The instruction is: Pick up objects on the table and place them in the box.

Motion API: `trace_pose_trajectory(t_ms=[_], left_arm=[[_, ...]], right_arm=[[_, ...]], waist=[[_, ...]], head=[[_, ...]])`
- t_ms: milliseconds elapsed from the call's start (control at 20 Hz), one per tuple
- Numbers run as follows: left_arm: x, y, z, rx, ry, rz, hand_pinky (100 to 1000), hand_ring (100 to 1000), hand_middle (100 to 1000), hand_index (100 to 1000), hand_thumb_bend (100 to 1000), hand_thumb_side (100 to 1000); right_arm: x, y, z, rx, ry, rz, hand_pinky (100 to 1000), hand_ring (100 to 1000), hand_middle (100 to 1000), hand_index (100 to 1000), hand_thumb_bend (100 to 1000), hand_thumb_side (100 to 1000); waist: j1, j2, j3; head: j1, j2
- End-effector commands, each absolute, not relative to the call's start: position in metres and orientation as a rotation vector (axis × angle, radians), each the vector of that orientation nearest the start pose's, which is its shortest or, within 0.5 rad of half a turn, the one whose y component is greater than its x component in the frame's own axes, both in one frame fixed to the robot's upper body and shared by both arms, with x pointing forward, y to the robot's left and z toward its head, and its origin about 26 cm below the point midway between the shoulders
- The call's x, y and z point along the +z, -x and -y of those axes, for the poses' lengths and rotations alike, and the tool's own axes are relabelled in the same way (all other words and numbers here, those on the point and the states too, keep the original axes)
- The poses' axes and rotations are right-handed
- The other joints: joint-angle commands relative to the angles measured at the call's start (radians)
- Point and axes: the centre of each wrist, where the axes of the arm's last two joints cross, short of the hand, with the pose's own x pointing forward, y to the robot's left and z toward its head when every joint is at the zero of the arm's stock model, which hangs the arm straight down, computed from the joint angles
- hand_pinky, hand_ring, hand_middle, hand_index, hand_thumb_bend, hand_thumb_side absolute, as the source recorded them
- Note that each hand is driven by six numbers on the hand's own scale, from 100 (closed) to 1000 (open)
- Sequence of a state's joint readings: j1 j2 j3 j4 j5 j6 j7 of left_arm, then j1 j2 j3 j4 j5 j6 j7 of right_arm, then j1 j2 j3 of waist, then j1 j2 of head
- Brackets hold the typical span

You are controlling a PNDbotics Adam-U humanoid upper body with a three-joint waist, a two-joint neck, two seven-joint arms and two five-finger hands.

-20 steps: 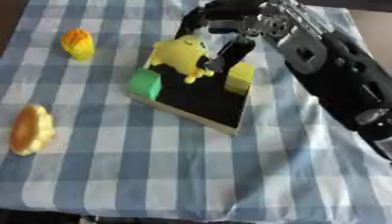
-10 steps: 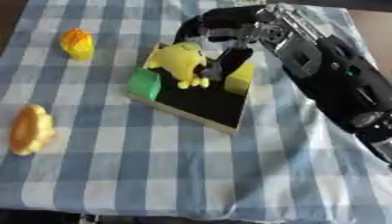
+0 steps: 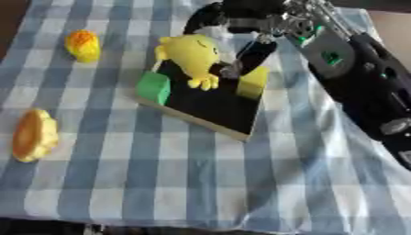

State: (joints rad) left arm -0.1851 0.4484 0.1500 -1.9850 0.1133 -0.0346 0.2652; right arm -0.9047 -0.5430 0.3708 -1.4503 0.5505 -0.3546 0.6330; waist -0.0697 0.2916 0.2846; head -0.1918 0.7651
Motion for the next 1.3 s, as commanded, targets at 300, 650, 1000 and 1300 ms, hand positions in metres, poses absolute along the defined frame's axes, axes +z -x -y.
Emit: trace_pose_trajectory(t_ms=[300, 650, 1000, 1300], left_arm=[[0.201, -0.283, -0.326, -0.026, -0.442, 2.273, 940, 803, 745, 793, 100, 554], [0.201, -0.283, -0.326, -0.025, -0.443, 2.274, 940, 802, 743, 792, 100, 551], [0.203, -0.283, -0.327, -0.03, -0.454, 2.28, 939, 802, 743, 792, 100, 539], [0.21, -0.283, -0.331, -0.069, -0.488, 2.302, 936, 802, 743, 792, 100, 508]], right_arm=[[0.277, -0.413, 0.21, -2.719, -0.622, -2.18, 1000, 1000, 1000, 1000, 213, 301], [0.273, -0.419, 0.214, -2.759, -0.582, -2.203, 1000, 1000, 1000, 1000, 111, 349], [0.293, -0.407, 0.221, -2.591, -0.599, -2.355, 1000, 1000, 1000, 1000, 100, 189], [0.335, -0.374, 0.248, -2.195, -0.789, -2.649, 911, 901, 881, 947, 100, 100]], waist=[[0.004, -0.02, 0.002], [0.004, -0.02, 0.002], [0.005, -0.019, -0.002], [0.008, -0.018, -0.01]], head=[[0.004, -0.001], [0.005, -0.004], [0.009, -0.003], [0.013, -0.003]])
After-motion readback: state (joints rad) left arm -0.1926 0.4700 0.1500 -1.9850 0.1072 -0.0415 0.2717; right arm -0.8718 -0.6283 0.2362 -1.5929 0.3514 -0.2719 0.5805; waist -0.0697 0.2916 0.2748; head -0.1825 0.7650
